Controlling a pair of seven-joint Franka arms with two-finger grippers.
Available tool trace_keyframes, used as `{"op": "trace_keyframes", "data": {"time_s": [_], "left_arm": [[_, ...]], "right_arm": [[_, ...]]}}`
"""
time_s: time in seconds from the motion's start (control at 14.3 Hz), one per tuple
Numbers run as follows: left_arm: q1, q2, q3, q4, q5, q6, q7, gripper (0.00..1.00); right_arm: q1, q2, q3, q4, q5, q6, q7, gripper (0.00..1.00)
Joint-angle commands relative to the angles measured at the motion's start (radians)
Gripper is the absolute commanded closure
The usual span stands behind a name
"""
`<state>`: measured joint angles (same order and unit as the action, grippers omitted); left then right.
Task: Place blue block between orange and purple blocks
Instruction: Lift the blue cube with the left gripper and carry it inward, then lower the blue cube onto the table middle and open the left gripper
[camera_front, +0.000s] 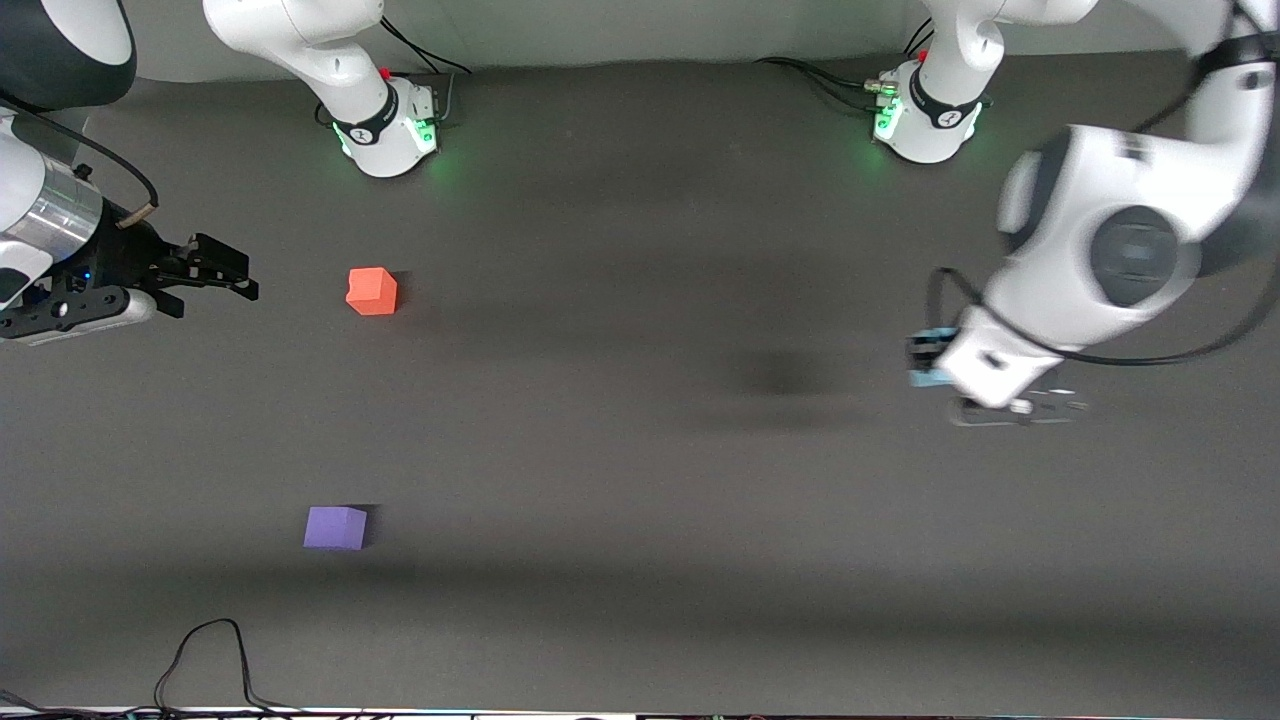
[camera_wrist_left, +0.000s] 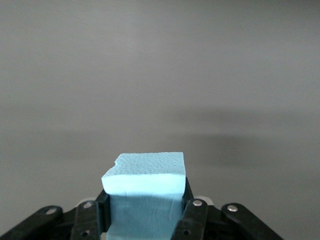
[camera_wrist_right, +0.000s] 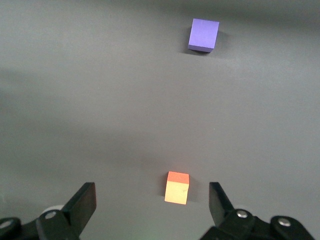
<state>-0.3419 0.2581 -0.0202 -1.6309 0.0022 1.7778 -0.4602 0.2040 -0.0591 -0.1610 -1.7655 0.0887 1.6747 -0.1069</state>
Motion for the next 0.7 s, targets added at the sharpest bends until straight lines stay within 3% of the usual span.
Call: {"op": "trace_keyframes", "data": {"time_s": [0.0, 0.28, 0.63], "left_arm": [[-0.17, 0.142, 0.014, 0.179, -0.008, -0.017, -0.266, 0.55], [-0.374, 0.327, 0.016, 0.321, 0.001, 0.104, -0.525, 0.55], [-0.549, 0.548, 0.017, 0.375, 0.113, 0.296, -0.695, 0.55]], "right_arm": [[0.008, -0.01, -0.006, -0.006, 0.017, -0.006, -0.016, 0.0], [0.006, -0.005, -0.006, -0.006, 0.017, -0.004, -0.023, 0.0], [0.006, 0.002, -0.006, -0.006, 0.017, -0.003, -0.025, 0.0]]}}
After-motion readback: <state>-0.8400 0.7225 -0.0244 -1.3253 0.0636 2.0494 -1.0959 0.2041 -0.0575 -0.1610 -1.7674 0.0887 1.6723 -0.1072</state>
